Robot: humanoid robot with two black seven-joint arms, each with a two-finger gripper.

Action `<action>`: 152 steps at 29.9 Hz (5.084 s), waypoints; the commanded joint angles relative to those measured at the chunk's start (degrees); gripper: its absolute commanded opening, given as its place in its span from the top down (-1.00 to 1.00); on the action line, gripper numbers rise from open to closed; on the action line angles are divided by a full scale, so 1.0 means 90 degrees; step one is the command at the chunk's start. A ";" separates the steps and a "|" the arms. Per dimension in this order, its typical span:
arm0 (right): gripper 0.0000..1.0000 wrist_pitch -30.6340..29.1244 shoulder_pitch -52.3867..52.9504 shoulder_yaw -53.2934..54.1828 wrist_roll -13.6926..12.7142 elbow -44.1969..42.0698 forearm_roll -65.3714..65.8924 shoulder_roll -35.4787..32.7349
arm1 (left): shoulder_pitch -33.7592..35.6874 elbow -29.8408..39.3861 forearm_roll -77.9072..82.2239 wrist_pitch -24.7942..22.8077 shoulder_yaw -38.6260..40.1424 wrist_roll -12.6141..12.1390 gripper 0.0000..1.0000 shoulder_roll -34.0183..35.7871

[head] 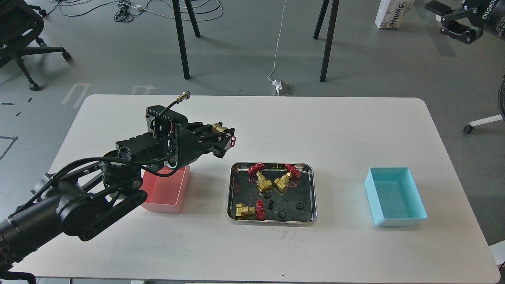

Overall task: Place valve in pink box and gear in blue box
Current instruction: 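Carry the valve over the pink box and release it inside, then withdraw the left arm and reach the right gripper to the tray, then close the right gripper on a small black gear in the tray, then lift the gear with the right gripper away from the tray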

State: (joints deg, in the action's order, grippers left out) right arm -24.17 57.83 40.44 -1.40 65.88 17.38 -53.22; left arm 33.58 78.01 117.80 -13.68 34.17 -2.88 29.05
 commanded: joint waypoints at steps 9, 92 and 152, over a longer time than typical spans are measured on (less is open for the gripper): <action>-0.98 0.0000 0.0175 0.0009 -0.0001 -0.0698 0.0217 0.0336 | -0.0975 0.0678 -0.0149 0.0182 -0.0008 0.0008 0.63 0.1655; -0.81 -0.0426 0.1240 -0.6944 0.1620 -0.1167 0.8030 0.5151 | 0.3252 -0.1861 -0.5218 0.0661 0.2873 -0.0002 -0.88 0.1245; 0.70 -0.0426 0.1357 -0.7384 0.1542 -0.1275 0.8040 0.5083 | 0.3389 -0.1920 -0.5384 0.0671 0.2883 -0.0002 -0.88 0.1460</action>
State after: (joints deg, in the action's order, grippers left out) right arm -28.00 69.90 -26.10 12.47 54.34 89.80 -7.54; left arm 64.06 60.80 69.54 -7.64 60.12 -2.83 42.10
